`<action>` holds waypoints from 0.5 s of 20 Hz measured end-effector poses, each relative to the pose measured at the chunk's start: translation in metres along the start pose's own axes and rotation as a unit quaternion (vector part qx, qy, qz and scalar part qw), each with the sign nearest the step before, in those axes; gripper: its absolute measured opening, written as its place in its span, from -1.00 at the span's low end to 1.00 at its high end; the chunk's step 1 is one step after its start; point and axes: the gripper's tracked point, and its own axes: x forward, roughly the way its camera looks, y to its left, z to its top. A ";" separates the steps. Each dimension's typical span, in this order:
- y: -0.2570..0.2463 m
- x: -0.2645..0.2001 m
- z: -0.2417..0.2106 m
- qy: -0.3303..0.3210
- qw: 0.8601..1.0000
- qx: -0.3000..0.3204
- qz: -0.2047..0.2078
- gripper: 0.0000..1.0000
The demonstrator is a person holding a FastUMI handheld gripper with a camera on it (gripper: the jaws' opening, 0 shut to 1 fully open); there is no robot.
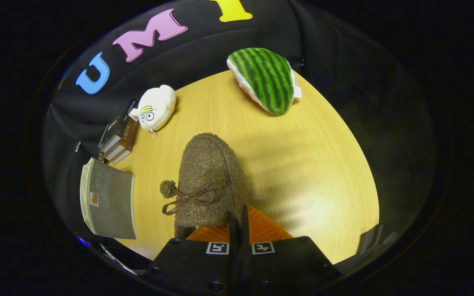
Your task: Open the storage box then place both shoes into the box .Put the left shoe in first, then the right shoe, with the right side of both shoes facing outward in a uniform manner.
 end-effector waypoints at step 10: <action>0.116 -0.057 0.024 -0.037 0.998 -0.007 0.042 -0.90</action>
